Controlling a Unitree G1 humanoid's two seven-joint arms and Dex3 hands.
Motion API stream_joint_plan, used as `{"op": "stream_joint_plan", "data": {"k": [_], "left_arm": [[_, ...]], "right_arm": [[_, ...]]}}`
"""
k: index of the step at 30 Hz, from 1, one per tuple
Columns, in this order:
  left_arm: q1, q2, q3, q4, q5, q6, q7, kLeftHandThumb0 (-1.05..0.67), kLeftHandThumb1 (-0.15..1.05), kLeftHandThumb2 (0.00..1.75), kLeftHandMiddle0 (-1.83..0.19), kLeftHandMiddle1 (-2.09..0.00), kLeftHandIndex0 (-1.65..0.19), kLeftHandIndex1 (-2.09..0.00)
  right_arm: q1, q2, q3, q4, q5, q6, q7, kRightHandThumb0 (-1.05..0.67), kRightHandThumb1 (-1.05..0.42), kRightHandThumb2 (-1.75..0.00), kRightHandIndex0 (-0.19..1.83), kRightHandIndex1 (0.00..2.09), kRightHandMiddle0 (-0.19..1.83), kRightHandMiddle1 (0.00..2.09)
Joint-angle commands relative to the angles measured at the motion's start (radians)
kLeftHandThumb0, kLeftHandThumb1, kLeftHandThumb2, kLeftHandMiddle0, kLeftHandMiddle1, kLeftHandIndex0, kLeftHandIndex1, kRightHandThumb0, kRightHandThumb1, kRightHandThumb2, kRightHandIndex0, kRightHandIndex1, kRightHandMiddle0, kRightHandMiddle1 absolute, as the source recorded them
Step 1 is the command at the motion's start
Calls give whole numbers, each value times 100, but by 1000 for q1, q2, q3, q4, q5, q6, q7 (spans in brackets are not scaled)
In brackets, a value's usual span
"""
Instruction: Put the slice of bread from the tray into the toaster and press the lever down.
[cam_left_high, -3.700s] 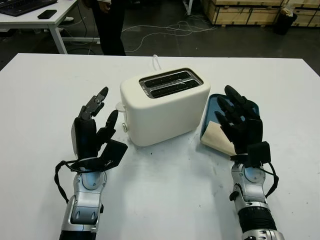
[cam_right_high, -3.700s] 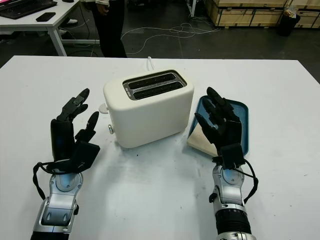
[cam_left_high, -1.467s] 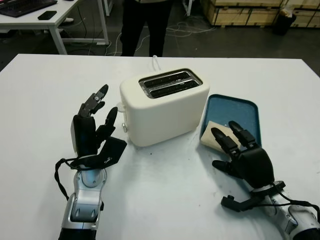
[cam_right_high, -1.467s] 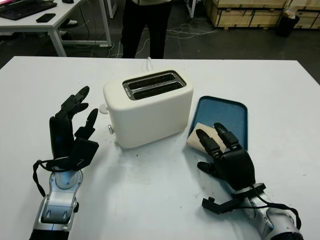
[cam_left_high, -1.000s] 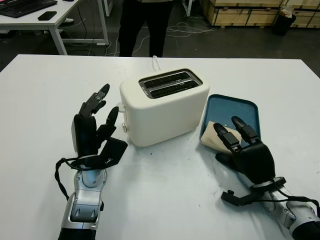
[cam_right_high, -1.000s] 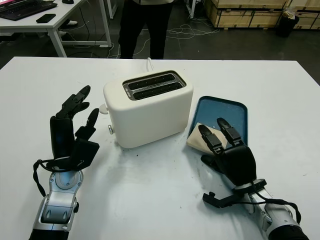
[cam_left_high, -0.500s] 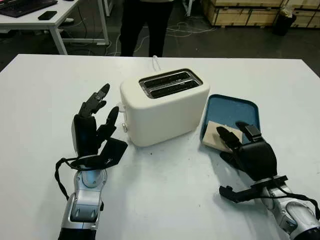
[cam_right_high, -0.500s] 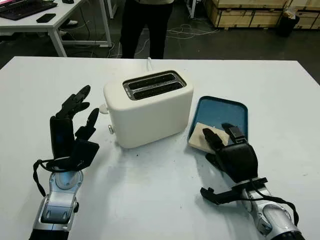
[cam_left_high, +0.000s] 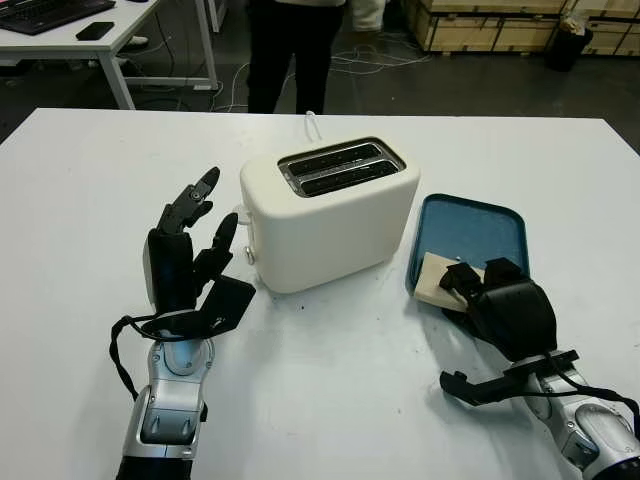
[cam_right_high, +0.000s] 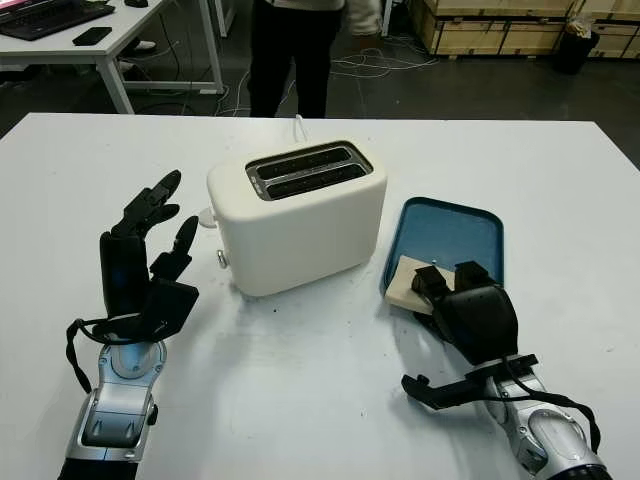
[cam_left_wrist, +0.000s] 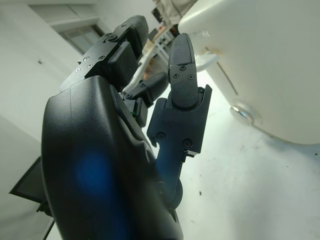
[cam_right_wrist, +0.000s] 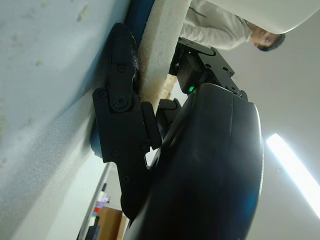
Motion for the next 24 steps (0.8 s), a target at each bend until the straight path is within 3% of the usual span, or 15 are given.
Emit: {"op": "stream_joint_plan", "data": {"k": [1, 4, 9, 10, 13, 16, 20, 24], "left_arm": [[-4, 6, -5, 1, 14, -10, 8, -37, 92, 36, -33, -94, -63, -2], [-4, 4, -8, -7, 27, 8, 8, -37, 92, 36, -33, -94, -63, -2], [-5, 4, -6, 2, 27, -6, 11, -37, 92, 36, -34, -93, -64, -2], [-5, 4, -6, 2, 22, -8, 8, -36, 92, 36, -34, -93, -64, -2], [1, -4, -4, -10, 8, 8, -3, -37, 92, 37, -32, -92, -63, -2], [0, -4, -3, -6, 14, 3, 4, -36, 92, 37, -32, -92, -63, -2], [-3, -2, -1, 3, 15, -3, 9, -36, 92, 36, -33, -92, -63, -2], [-3, -1, -1, 5, 24, -2, 14, -37, 92, 36, -33, -92, -63, -2]], "right_arm": [[2, -5, 4, 18, 15, -10, -5, -52, -92, -28, 70, 175, 41, 133], [-9, -10, 1, 23, 20, -20, -8, -51, -92, -27, 70, 175, 43, 131], [-44, -31, -35, 30, 138, -113, 61, -54, -92, -41, 48, 175, 39, 143], [-60, -40, -45, 41, 173, -150, 79, -55, -92, -41, 46, 175, 41, 139], [-111, -56, -83, 90, 303, -277, 135, -56, -92, -39, 33, 175, 52, 101], [-157, -61, -117, 138, 414, -377, 194, -54, -92, -30, 36, 175, 66, 66], [-212, -76, -144, 176, 464, -436, 243, -56, -92, -26, 47, 175, 73, 52], [-247, -93, -159, 182, 470, -454, 289, -56, -92, -33, 57, 175, 75, 49]]}}
